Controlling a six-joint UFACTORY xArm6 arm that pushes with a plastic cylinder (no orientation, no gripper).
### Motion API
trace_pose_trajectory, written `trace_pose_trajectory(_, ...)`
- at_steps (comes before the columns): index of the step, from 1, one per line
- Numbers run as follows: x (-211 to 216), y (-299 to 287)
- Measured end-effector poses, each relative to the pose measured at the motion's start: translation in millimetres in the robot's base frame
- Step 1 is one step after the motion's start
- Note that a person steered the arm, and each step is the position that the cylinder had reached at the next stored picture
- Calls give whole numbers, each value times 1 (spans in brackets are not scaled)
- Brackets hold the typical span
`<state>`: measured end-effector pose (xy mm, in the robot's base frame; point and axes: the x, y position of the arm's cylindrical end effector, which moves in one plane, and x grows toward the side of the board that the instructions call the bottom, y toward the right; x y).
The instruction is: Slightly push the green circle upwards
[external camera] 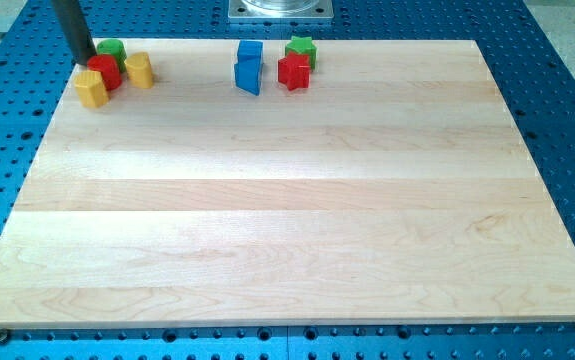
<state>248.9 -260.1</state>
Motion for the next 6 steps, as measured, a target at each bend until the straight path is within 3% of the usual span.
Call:
trace_pose_trajectory(1, 3, 63)
trace_pose_trajectory(2, 88, 65)
trace_pose_trajectory(3, 69, 75)
trace_pose_trajectory(4, 11, 73)
trace_pose_trajectory(6, 77, 59)
